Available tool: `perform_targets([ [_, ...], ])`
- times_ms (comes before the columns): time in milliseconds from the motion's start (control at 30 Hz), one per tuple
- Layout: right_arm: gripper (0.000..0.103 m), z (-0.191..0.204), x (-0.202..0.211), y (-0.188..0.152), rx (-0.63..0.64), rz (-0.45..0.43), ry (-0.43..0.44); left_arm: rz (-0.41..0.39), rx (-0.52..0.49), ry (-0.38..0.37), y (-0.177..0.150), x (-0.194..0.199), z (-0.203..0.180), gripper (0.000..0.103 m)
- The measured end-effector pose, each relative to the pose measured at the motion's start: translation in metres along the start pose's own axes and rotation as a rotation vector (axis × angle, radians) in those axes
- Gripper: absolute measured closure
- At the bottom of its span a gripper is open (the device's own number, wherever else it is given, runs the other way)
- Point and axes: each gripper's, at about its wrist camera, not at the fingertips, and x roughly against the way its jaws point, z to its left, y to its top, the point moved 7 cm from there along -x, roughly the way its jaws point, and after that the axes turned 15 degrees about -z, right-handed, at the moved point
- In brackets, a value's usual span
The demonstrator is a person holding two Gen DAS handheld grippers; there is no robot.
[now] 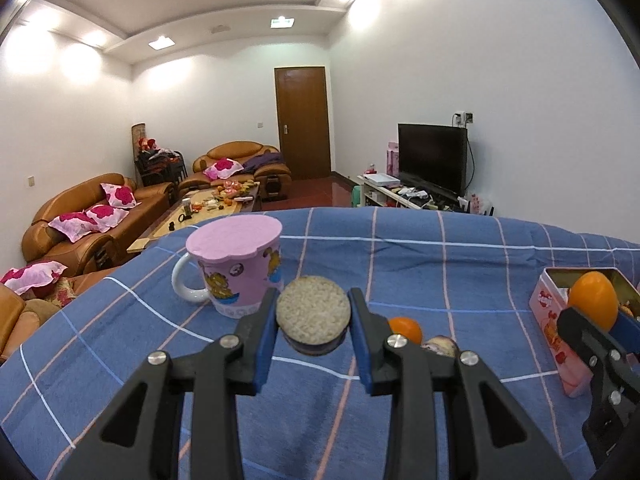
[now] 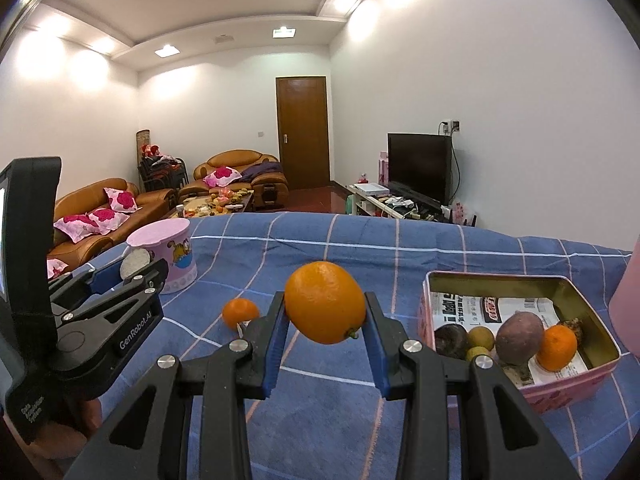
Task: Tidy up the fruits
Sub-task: 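Lift the biscuit and orange and carry both toward the tin box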
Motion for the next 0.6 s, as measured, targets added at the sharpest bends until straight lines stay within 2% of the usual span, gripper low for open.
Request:
perform_targets([
  [600, 0.065, -0.030, 0.016, -0.002, 0.002, 0.007, -0.030, -0.008, -0.011, -0.039, 0.001, 0.022, -0.039, 0.067],
])
